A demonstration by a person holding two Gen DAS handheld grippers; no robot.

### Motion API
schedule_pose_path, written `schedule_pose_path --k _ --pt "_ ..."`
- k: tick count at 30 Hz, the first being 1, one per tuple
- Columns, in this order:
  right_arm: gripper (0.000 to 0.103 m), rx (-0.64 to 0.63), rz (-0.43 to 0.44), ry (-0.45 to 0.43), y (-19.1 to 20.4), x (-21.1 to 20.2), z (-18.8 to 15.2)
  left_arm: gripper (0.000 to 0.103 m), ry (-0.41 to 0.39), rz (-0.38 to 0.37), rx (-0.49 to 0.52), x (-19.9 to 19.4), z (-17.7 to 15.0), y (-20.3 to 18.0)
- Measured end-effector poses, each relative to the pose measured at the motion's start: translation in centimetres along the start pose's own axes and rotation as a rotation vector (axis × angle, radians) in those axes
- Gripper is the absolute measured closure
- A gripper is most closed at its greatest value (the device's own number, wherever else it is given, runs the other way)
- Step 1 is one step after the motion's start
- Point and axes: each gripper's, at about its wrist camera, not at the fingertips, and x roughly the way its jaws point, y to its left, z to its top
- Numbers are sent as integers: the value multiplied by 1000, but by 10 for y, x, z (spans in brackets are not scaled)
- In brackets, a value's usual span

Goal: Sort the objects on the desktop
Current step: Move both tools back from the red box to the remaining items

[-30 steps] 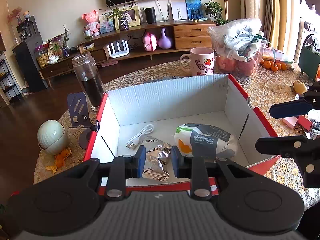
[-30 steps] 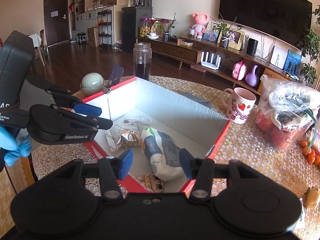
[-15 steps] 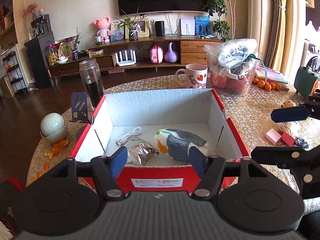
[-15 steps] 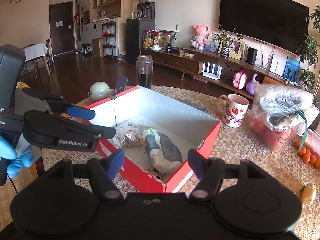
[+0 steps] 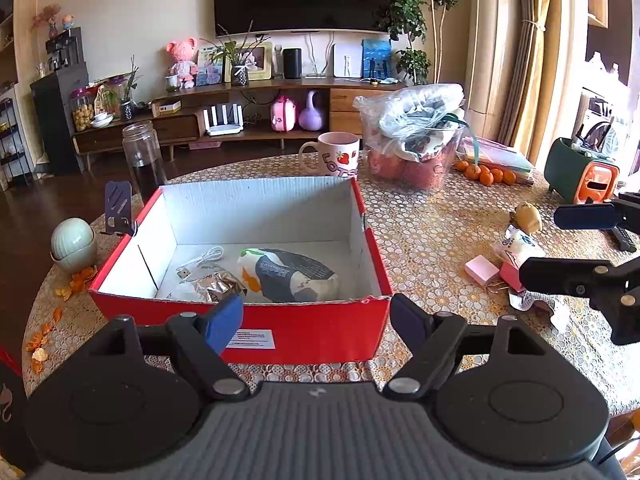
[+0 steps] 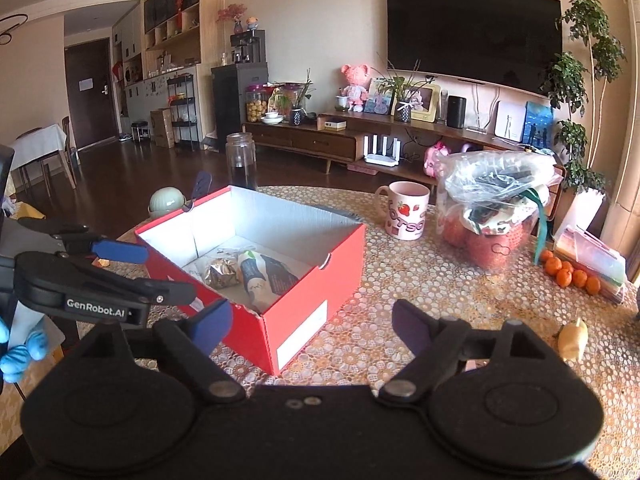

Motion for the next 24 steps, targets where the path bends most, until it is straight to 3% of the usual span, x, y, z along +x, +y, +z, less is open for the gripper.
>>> schedule_pose_path --k 8,14,24 --pt "12 23 -76 -32 -32 -41 -26 19 -20 -59 20 -7 -2 -35" --pt "12 50 -169 -33 -69 -71 -49 8 -13 -129 71 2 -7 -72" --pt "12 130 -258 31 -122 -77 -89 0 -21 -259 207 28 -21 -140"
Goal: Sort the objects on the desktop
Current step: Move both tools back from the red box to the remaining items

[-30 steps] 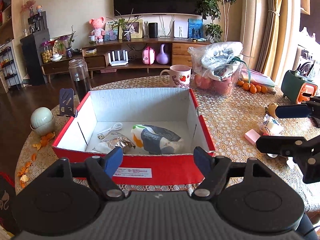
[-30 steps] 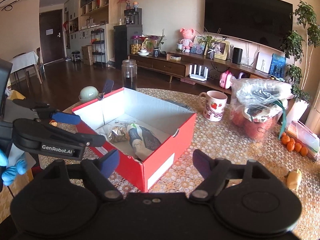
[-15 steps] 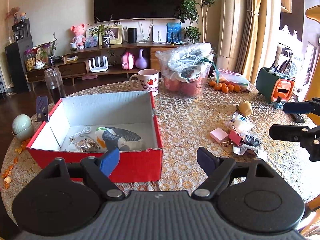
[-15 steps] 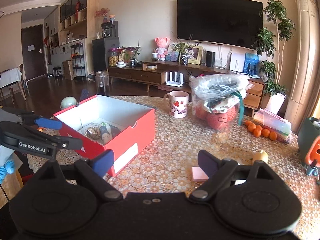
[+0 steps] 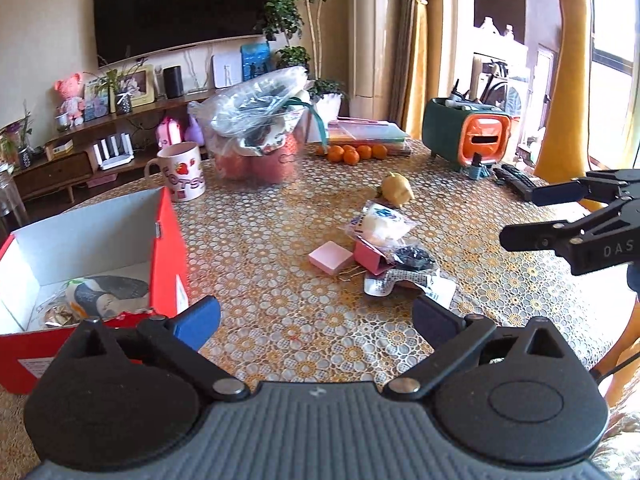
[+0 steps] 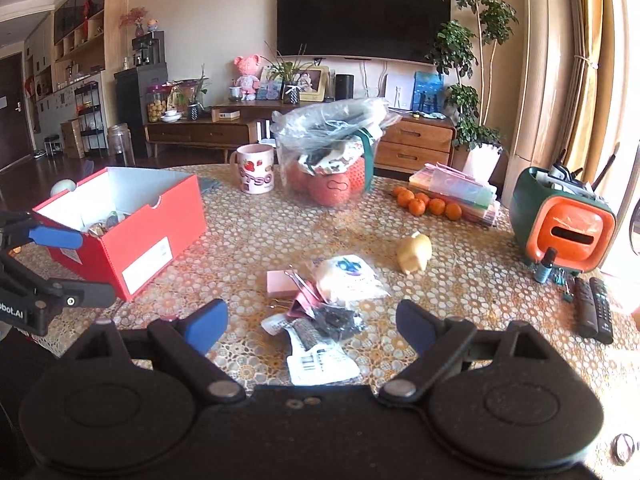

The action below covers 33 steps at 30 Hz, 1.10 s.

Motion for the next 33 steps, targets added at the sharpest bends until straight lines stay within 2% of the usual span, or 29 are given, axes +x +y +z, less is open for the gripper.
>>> schedule_pose_path --k 4,15,28,33 --pt "12 15 -16 33 -18 17 -4 0 20 -35 52 21 0 -20" --pt "16 54 12 134 -43 78 -5 0 74 -50 211 84 -6 -51" --pt "25 58 46 193 -46 130 -6 0 80 1 198 142 6 -14" --pt "30 64 66 213 -51 143 -7 0 83 21 148 168 13 3"
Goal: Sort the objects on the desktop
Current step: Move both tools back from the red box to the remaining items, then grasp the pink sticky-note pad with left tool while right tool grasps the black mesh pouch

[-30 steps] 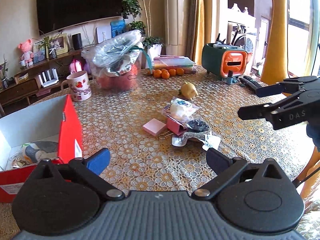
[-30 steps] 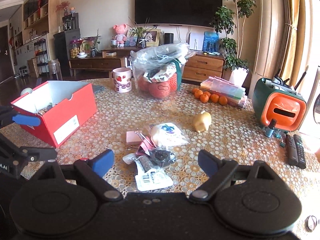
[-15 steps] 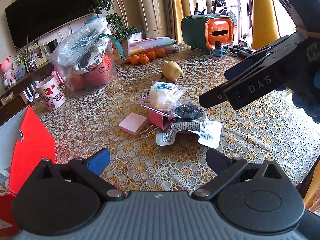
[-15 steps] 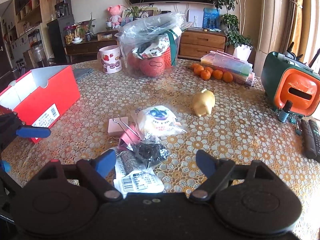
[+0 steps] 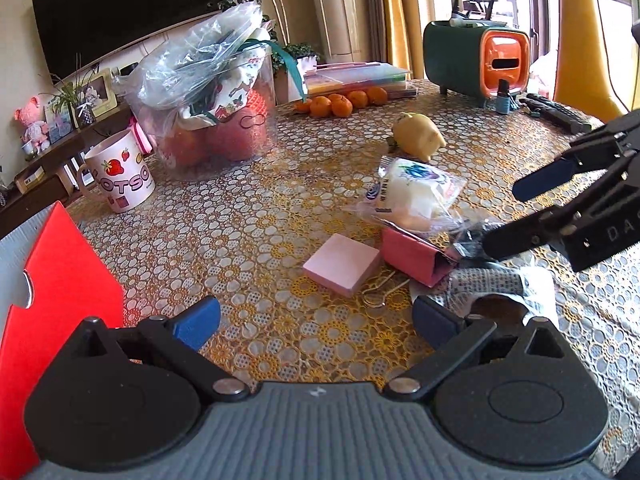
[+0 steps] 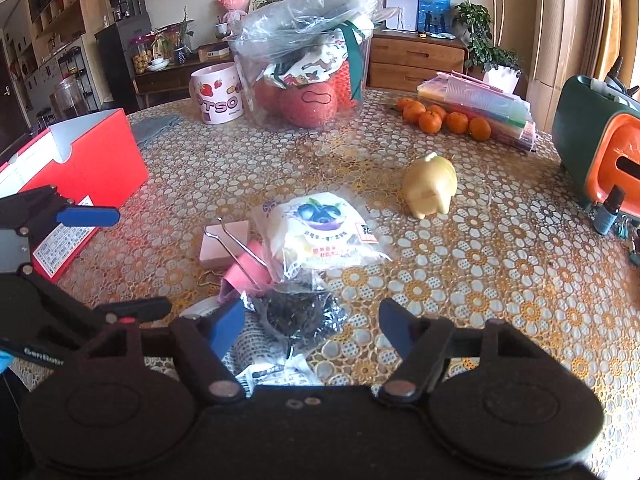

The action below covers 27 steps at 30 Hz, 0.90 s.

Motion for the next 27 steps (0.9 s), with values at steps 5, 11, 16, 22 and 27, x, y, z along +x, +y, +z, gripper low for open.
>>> schedule_pose_path --k 5,11,16,22,27 --pt "33 7 23 11 -7 7 -1 0 6 -7 -51 21 9 12" --pt "35 9 48 28 -13 15 -4 1 37 -26 -40 48 15 15" --pt "35 10 64 30 -14 21 -4 2 34 -62 -44 57 18 15" --pt "40 30 89 33 -14 27 -2 35 39 -137 -48 59 20 15" --pt "50 35 94 33 -14 27 -3 52 40 -162 -23 57 22 10"
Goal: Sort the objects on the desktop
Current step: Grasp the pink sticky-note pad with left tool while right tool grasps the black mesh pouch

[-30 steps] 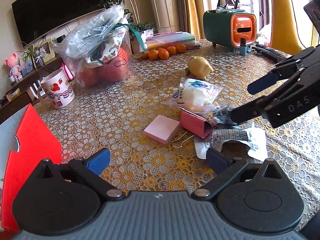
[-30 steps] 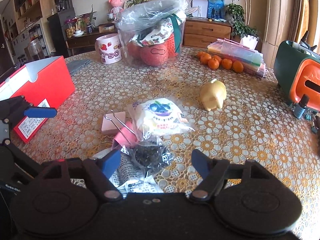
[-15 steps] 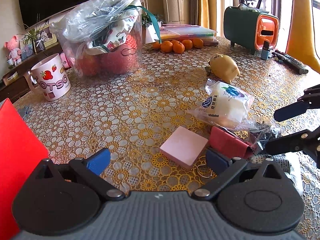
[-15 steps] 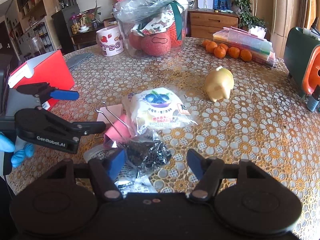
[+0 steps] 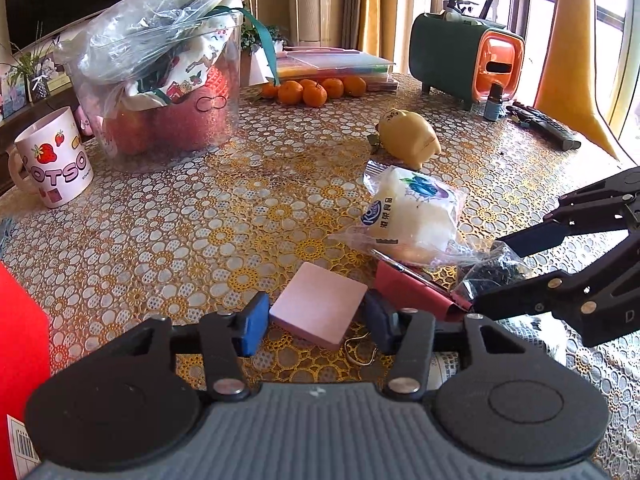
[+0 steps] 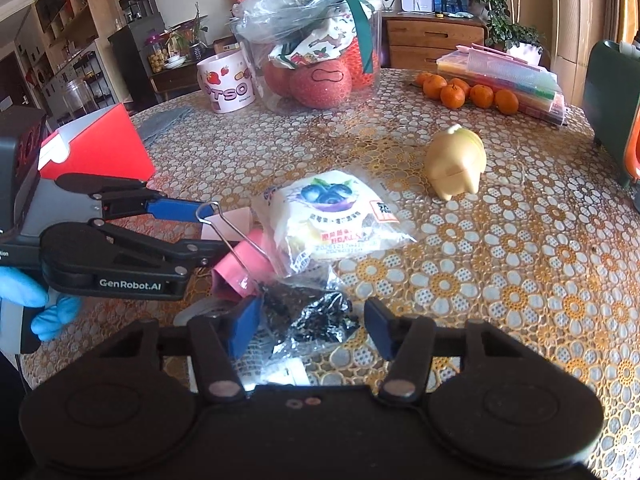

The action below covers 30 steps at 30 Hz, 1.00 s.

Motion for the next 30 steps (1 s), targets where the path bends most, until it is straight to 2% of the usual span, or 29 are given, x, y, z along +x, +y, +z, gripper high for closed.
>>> schedule_pose_path --k 7,19,30 --pt "65 4 -26 -4 1 -5 -5 54 4 34 15 -2 1 -5" --pt "71 7 -73 -35 12 -33 -8 56 -3 59 -50 -32 -10 -5" --pt "71 -12 -81 -66 40 -67 -16 56 -24 66 -81 -85 -28 -14"
